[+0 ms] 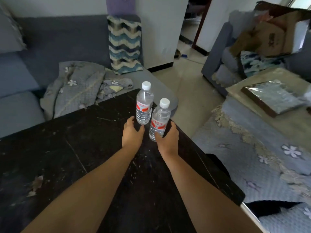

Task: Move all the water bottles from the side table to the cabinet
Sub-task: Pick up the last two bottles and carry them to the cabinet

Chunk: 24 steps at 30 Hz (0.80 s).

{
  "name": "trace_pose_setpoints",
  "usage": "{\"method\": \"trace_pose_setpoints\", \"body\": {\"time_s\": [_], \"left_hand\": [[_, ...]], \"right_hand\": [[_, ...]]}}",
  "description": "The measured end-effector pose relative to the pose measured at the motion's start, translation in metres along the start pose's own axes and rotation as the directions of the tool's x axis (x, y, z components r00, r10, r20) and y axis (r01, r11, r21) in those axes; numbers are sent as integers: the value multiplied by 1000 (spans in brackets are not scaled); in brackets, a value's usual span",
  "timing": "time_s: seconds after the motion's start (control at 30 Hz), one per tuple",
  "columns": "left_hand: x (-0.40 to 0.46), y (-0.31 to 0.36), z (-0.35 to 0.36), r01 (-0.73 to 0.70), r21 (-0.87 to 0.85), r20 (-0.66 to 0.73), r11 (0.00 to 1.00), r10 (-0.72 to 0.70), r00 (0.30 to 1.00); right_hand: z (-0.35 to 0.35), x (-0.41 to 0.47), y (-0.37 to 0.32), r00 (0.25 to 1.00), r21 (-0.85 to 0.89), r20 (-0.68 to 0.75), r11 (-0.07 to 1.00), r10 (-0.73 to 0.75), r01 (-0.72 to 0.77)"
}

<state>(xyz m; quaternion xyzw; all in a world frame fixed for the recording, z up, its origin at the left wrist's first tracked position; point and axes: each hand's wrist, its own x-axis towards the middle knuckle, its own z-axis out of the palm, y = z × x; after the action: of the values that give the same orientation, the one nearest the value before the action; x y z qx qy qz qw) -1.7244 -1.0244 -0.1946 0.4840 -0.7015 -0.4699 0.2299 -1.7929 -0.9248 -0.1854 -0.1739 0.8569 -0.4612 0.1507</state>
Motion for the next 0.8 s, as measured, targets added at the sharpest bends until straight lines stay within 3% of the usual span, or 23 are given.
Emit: {"method": "trace_pose_setpoints", "body": {"time_s": [0.1,0.23,0.37,0.47,0.6,0.8], "left_hand": [[32,3,21,16,-76,-28,997,-18,999],[62,-4,39,-70,-86,13,994,71,997],[87,-15,53,-30,-145,28,989,35,999],[102,-15,61,-105,-108,57,989,112,992],[115,-21,69,-54,-270,3,961,57,998],[105,-24,62,-59,-108,16,992,61,998]], "right_hand": [[26,23,11,997,102,-69,994,-41,48],[50,35,31,991,221,-84,968,-102,119],[59,49,46,990,323,-51,936,-132,141],[59,58,52,989,349,-11,926,-148,143],[59,62,54,990,347,23,930,-137,121],[52,54,53,994,347,6,933,-105,96]]}}
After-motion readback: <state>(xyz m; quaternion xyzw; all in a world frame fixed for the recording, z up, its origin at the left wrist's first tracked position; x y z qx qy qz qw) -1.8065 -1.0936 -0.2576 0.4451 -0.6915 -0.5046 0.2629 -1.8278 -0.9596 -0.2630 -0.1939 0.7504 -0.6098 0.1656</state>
